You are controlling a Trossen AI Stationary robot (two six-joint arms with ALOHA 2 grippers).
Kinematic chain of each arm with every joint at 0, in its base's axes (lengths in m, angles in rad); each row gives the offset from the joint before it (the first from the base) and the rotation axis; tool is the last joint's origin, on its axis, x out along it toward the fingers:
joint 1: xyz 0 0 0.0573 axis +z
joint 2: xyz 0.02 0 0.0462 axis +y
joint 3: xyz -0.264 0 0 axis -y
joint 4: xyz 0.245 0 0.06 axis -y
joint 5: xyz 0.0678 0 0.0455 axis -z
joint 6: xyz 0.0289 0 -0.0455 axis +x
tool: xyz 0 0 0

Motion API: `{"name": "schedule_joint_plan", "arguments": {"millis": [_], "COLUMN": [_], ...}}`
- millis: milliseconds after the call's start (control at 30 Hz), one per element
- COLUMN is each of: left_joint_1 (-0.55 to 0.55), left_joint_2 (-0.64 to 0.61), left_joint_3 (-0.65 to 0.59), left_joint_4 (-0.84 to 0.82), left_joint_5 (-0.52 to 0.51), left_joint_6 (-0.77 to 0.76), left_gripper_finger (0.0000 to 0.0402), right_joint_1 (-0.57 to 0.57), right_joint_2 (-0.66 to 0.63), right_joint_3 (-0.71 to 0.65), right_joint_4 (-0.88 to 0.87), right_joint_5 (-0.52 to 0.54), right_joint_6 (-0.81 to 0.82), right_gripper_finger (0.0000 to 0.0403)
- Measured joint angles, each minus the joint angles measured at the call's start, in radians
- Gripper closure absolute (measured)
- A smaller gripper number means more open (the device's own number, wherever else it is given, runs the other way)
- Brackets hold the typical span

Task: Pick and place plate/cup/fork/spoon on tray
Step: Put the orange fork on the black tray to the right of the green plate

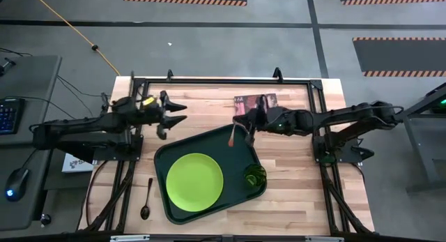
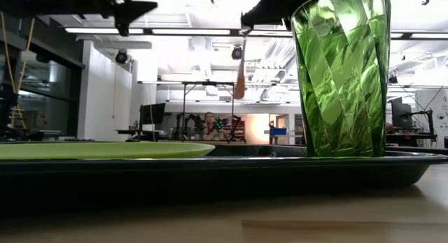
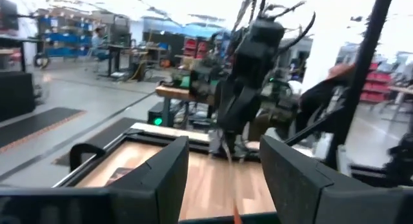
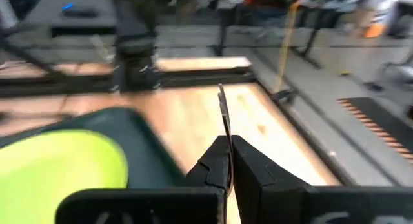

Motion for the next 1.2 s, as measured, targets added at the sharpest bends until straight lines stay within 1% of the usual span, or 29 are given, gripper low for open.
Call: {"name": "schedule_joint_plan", "arguments": {"millis": [100, 200, 300, 367, 433, 567, 633, 733, 867, 1000, 1200], "left_joint_1": [-0.009, -0.020, -0.027, -0.027, -0.027, -0.027, -0.027, -0.027, -0.027, -0.027, -0.027], "left_joint_2": [-0.060, -0.087, -0.086, -0.082, -0.078, -0.077, -0.077, -0.077, -0.077, -0.077, -0.077], "left_joint_3": [0.000, -0.001, -0.001, -0.001, -0.001, -0.001, -0.001, -0.001, -0.001, -0.001, -0.001], "left_joint_4": [-0.039, -0.054, -0.053, -0.052, -0.055, -0.053, -0.054, -0.058, -0.065, -0.065, -0.071], "left_joint_5": [0.001, 0.001, 0.000, -0.002, -0.002, -0.003, -0.003, -0.003, -0.003, -0.003, -0.003], "left_joint_6": [-0.013, -0.013, -0.013, -0.013, -0.013, -0.013, -0.015, -0.017, -0.031, -0.034, -0.042], "left_gripper_finger": [0.0226, 0.0227, 0.0227, 0.0227, 0.0227, 0.0228, 0.0229, 0.0229, 0.0229, 0.0229, 0.0229], "right_joint_1": [0.000, -0.001, -0.008, -0.013, -0.023, -0.047, -0.052, -0.052, -0.035, -0.023, -0.013], "right_joint_2": [0.039, 0.097, 0.174, 0.225, 0.279, 0.350, 0.372, 0.392, 0.420, 0.455, 0.507], "right_joint_3": [0.032, 0.084, 0.163, 0.213, 0.248, 0.284, 0.287, 0.287, 0.287, 0.287, 0.287], "right_joint_4": [0.004, -0.022, -0.104, -0.168, -0.194, -0.201, -0.206, -0.227, -0.214, -0.207, -0.207], "right_joint_5": [-0.057, -0.140, -0.210, -0.236, -0.279, -0.454, -0.510, -0.515, -0.487, -0.485, -0.479], "right_joint_6": [0.019, 0.040, 0.069, 0.071, 0.089, 0.152, 0.184, 0.227, 0.280, 0.331, 0.379], "right_gripper_finger": [0.0402, 0.0402, 0.0402, 0.0403, 0.0403, 0.0403, 0.0403, 0.0403, 0.0403, 0.0403, 0.0403]}}
